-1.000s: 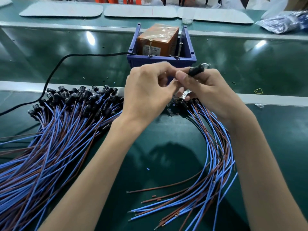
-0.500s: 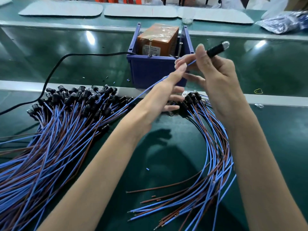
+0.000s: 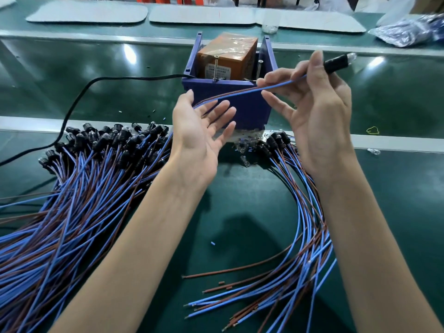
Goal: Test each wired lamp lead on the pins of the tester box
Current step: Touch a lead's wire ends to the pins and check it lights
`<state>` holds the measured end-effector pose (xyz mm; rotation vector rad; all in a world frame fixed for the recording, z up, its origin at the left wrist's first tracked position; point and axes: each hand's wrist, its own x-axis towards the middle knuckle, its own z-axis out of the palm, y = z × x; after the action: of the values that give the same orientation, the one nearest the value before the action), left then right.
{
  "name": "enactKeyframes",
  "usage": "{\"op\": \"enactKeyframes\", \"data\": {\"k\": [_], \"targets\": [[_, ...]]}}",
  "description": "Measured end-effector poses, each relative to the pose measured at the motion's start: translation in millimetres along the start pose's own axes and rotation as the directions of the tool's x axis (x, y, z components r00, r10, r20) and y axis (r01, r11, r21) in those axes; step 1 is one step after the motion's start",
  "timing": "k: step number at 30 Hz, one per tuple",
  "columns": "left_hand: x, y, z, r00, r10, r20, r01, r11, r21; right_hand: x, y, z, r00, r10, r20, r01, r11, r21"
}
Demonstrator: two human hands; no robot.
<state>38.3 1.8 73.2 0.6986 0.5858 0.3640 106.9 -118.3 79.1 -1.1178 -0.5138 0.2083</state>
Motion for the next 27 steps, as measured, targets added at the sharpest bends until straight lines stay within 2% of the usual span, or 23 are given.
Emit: {"op": "enactKeyframes", "data": {"k": [3,5,10,17,21,24,27], "targets": [[3.4,2.1,-6.0,0.99,-0.131,-0.044,0.122,0.977,-0.172,-0.1,-0.7,1.8,0.998,-0.004,-0.06,0.008,0.998,0.065],[5.9,1.9,-8.6,0.983,-0.153,-0.105,0.125,0.964,-0.234,0.4,-2.5,1.2,0.995,-0.004,-0.097,0.017,0.991,0.13],[10.5,1.4,-10.1,0.977,-0.089,-0.191,0.033,0.959,-0.281,3.8,-7.3,-6.3,0.977,-0.007,-0.211,0.061,0.966,0.252],[8.5,4.7,-4.7,0.969,0.053,-0.241,-0.108,0.969,-0.222,7.6,-11.2,-21.8,0.949,0.025,-0.316,0.007,0.995,0.099],[5.3,7.7,-2.9,0.988,0.138,-0.063,-0.143,0.987,-0.072,8.1,-11.7,-26.1,0.954,0.045,-0.297,-0.066,0.996,-0.061],[0.4,2.1,2.6,0.975,0.19,0.111,-0.205,0.968,0.145,6.3,-9.1,-26.7,0.982,0.093,-0.164,-0.124,0.974,-0.192],[-3.2,-3.4,7.2,0.949,0.207,0.236,-0.272,0.917,0.29,3.6,-5.3,-24.3,0.984,0.18,-0.011,-0.17,0.909,-0.381]]}}
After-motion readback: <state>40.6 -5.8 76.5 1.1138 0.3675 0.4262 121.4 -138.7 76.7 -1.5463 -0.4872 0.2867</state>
